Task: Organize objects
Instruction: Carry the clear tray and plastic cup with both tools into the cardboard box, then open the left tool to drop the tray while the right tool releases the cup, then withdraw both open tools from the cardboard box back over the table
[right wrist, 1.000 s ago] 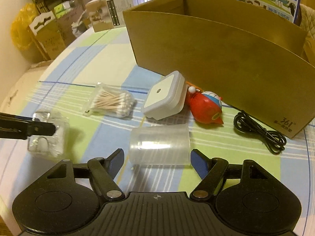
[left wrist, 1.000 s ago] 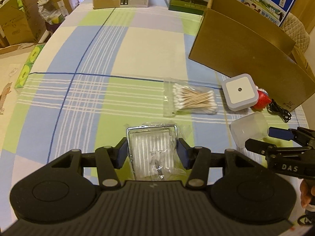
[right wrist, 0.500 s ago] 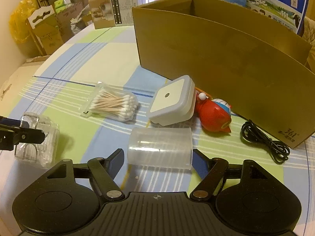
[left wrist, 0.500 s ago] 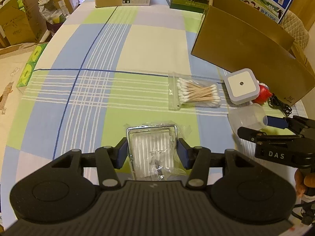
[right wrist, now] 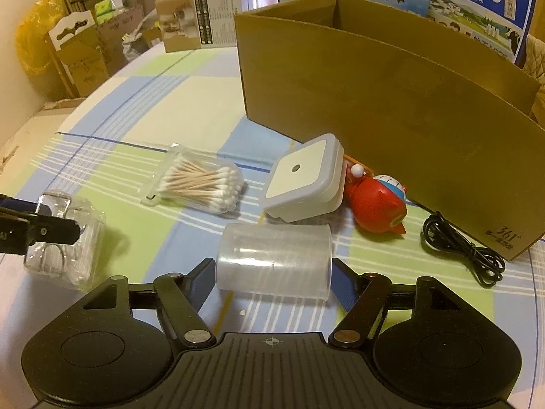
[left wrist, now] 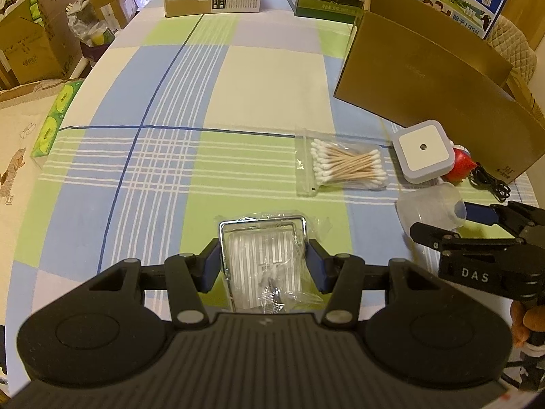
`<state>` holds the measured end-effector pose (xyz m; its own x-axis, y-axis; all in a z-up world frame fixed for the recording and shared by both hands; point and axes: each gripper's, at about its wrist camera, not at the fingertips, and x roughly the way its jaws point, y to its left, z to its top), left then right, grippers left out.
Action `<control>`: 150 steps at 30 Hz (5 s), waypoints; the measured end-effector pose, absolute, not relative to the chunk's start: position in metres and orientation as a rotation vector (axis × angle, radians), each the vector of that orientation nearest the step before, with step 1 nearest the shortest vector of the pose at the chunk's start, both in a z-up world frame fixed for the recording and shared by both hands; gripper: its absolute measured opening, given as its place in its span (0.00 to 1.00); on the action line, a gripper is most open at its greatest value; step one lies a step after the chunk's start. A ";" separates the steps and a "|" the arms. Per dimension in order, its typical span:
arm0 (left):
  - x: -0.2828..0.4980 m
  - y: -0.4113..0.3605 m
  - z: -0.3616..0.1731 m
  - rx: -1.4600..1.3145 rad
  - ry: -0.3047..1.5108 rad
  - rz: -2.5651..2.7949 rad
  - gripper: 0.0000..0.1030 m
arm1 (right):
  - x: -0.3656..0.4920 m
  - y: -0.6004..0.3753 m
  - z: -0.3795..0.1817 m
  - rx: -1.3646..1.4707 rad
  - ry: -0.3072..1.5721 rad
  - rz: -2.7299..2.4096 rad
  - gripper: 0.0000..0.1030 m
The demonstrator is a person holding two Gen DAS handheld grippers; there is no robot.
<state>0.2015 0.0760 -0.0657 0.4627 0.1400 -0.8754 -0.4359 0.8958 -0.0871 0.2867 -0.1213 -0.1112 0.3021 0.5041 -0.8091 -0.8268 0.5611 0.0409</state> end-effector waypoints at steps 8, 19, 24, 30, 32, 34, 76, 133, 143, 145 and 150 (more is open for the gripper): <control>0.203 0.072 -0.060 -0.318 1.026 0.344 0.46 | 0.283 -0.141 -0.092 -0.362 0.885 0.938 0.66; 0.214 0.056 -0.042 -0.295 0.990 0.277 0.46 | 0.285 -0.169 -0.068 -0.280 0.884 0.915 0.66; 0.221 0.049 -0.033 -0.281 0.972 0.247 0.46 | 0.287 -0.183 -0.056 -0.248 0.876 0.896 0.66; 0.232 0.037 -0.020 -0.259 0.944 0.207 0.46 | 0.293 -0.202 -0.039 -0.205 0.846 0.862 0.66; 0.236 0.032 -0.016 -0.254 0.934 0.193 0.46 | 0.296 -0.208 -0.033 -0.194 0.835 0.850 0.66; 0.241 0.027 -0.011 -0.247 0.921 0.176 0.46 | 0.301 -0.213 -0.028 -0.181 0.825 0.837 0.66; 0.470 -0.029 0.030 -0.010 0.847 0.018 0.47 | 0.473 -0.178 -0.002 -0.183 0.739 0.743 0.66; 0.556 -0.004 -0.020 0.032 1.015 0.032 0.81 | 0.535 -0.130 -0.032 -0.304 0.752 0.751 0.66; 0.537 0.004 -0.003 -0.001 0.981 0.025 0.90 | 0.533 -0.144 -0.011 -0.254 0.702 0.754 0.73; 0.533 0.005 0.000 -0.005 0.974 0.023 0.90 | 0.530 -0.147 -0.008 -0.242 0.709 0.754 0.73; 0.521 0.005 0.010 -0.008 0.958 0.023 0.90 | 0.521 -0.156 -0.003 -0.226 0.721 0.755 0.74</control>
